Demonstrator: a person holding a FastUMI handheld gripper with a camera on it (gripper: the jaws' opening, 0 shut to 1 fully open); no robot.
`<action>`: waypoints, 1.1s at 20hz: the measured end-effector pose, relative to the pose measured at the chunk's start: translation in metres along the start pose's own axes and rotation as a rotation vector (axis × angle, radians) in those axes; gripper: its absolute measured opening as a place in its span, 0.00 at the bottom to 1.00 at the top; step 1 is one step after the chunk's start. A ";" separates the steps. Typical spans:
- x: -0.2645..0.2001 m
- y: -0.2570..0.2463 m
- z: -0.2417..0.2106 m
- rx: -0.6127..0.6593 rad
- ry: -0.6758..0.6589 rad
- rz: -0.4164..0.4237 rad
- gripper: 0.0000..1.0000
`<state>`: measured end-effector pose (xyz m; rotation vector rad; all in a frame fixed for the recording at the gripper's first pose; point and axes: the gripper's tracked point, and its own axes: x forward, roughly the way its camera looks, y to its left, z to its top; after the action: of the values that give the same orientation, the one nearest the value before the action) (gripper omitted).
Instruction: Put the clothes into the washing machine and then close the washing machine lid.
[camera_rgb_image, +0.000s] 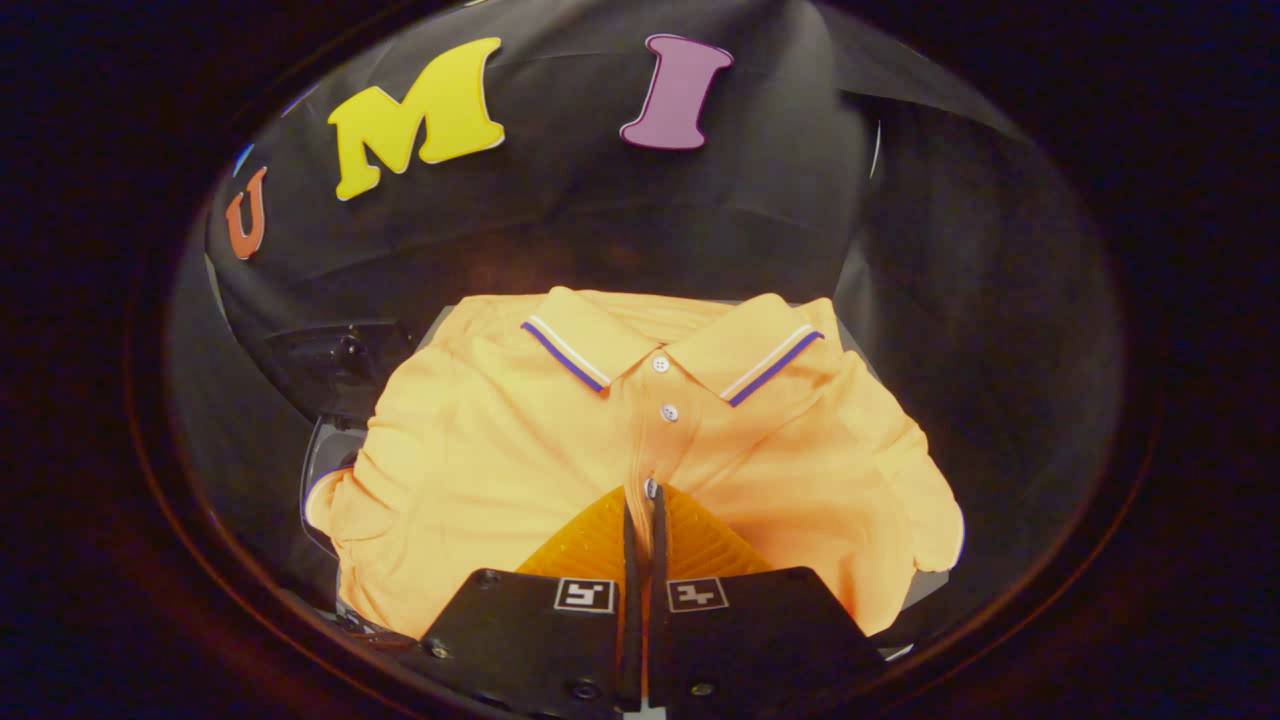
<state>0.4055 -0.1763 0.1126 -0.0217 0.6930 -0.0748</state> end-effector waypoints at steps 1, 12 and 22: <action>0.000 0.000 0.000 -0.003 0.010 -0.002 0.06; -0.003 -0.001 0.003 0.026 0.036 -0.102 0.06; -0.059 0.035 0.065 -0.062 -0.091 -0.097 0.05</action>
<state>0.4036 -0.1369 0.1988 -0.1180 0.6029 -0.1446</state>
